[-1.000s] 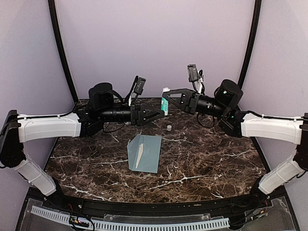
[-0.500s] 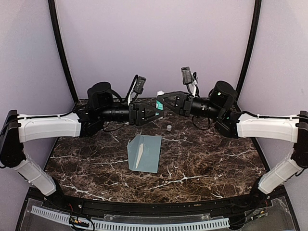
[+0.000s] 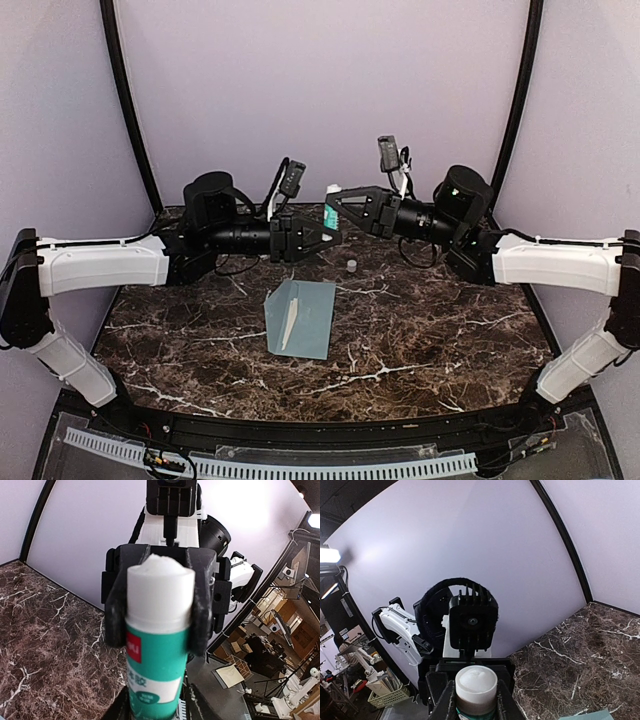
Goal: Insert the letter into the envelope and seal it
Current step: Unscrew the solid glue.
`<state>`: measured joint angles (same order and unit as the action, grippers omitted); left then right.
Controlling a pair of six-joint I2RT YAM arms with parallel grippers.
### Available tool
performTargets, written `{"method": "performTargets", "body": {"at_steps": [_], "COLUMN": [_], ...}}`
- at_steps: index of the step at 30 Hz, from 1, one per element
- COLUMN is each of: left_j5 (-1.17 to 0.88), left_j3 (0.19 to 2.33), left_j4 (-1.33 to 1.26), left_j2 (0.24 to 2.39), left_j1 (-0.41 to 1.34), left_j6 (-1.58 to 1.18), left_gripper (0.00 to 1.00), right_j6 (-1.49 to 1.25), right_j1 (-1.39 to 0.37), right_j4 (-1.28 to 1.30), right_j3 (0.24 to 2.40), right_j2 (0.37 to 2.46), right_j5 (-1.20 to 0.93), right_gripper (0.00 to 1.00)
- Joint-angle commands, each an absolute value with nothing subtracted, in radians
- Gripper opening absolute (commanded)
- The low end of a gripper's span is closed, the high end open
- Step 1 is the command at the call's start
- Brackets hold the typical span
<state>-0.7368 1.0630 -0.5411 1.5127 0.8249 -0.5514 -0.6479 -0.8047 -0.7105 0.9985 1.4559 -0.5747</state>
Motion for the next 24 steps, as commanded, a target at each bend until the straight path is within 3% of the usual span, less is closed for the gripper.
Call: {"method": "performTargets", "body": {"at_steps": [1,14,20,24], "left_j5": [-0.738,-0.735,-0.728,-0.727], "left_j3": [1.054,1.045,1.044,1.043], "left_j4": [-0.552,-0.546,-0.548,-0.545], "left_j2": [1.506,1.505,1.501,1.504], "left_j1": [0.830,0.830,0.830,0.830], "left_j6": [-0.544,-0.551,-0.551,-0.552], "left_gripper": [0.32,0.33,0.21,0.18], "right_j6": [-0.631,-0.599,-0.595,-0.589], "right_j1": [-0.811,-0.811,-0.811,-0.811], "right_j4": [-0.736,-0.695,-0.692,-0.688], "right_j3": [1.015,1.004,0.998,0.992], "right_j2": [1.438,1.413,1.410,1.402], "right_j5": [-0.549,-0.505,-0.502,-0.485], "right_gripper": [0.00,0.00,0.00,0.00]}}
